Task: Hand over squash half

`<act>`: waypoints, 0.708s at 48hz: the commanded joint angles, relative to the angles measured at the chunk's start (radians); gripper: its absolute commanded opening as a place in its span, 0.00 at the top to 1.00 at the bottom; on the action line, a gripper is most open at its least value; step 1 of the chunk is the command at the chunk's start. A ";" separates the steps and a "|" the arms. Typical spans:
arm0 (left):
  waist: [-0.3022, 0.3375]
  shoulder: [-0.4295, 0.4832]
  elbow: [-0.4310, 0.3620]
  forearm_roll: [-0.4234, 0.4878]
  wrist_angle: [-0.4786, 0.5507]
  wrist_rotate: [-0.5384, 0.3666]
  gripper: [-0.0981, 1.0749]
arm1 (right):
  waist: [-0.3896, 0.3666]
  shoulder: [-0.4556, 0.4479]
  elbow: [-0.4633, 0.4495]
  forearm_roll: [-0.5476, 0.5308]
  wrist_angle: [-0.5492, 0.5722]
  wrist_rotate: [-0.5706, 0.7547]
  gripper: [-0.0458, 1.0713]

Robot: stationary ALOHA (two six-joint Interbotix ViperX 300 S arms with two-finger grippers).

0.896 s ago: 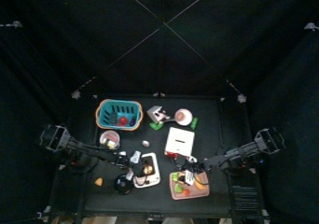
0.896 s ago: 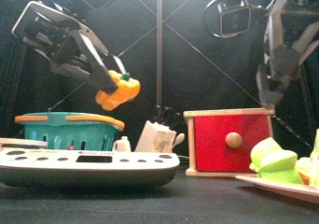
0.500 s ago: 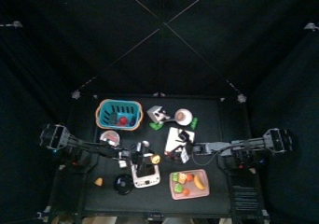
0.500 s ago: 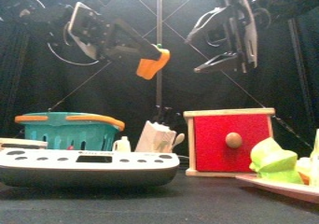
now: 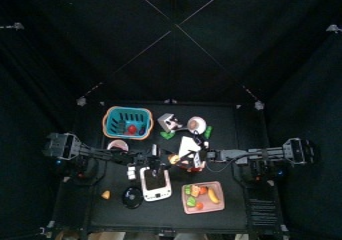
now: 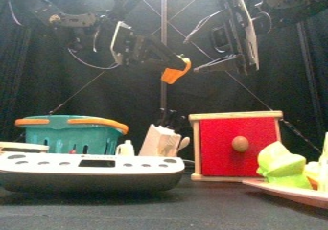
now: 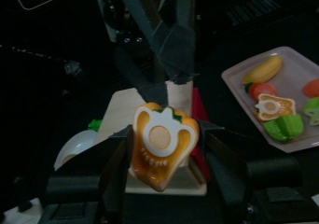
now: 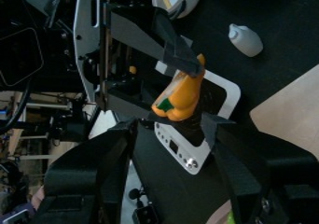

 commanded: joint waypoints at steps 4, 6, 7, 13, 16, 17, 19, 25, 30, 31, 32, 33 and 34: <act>-0.005 0.008 -0.054 -0.017 -0.011 0.025 0.24 | -0.034 -0.014 -0.006 -0.003 -0.003 -0.002 0.15; -0.003 0.015 -0.063 -0.018 -0.011 0.028 0.24 | -0.041 -0.014 -0.006 -0.002 -0.003 -0.002 0.15; -0.003 0.021 -0.071 -0.017 -0.011 0.029 0.24 | -0.043 -0.014 -0.006 0.000 -0.003 -0.002 0.15; -0.002 0.044 -0.098 -0.018 -0.011 0.034 0.24 | -0.052 -0.012 -0.005 0.003 -0.003 -0.002 0.15; -0.003 0.057 -0.110 -0.017 -0.011 0.035 0.24 | -0.055 -0.012 -0.006 0.008 -0.002 -0.002 0.15; -0.003 0.060 -0.114 -0.018 -0.011 0.035 0.24 | -0.057 -0.012 -0.006 0.009 -0.002 -0.002 0.15; -0.003 0.067 -0.121 -0.017 -0.011 0.035 0.24 | -0.057 -0.011 -0.003 0.011 0.000 -0.002 0.15; 0.002 0.071 -0.127 -0.018 -0.014 0.034 0.24 | -0.055 -0.011 0.003 0.011 0.023 -0.002 0.17; 0.003 0.071 -0.127 -0.018 -0.015 0.035 0.24 | -0.055 -0.011 0.006 0.011 0.040 -0.002 0.18; 0.003 0.071 -0.127 -0.017 -0.015 0.035 0.24 | -0.054 -0.011 0.006 0.011 0.041 -0.002 0.19; 0.003 0.069 -0.127 -0.017 -0.015 0.035 0.24 | -0.054 -0.011 0.006 0.011 0.040 -0.002 0.20; 0.003 0.069 -0.127 -0.017 -0.015 0.035 0.24 | -0.054 -0.011 0.006 0.011 0.040 -0.002 0.21; 0.003 0.069 -0.127 -0.017 -0.015 0.034 0.24 | -0.054 -0.011 0.006 0.011 0.040 -0.002 0.21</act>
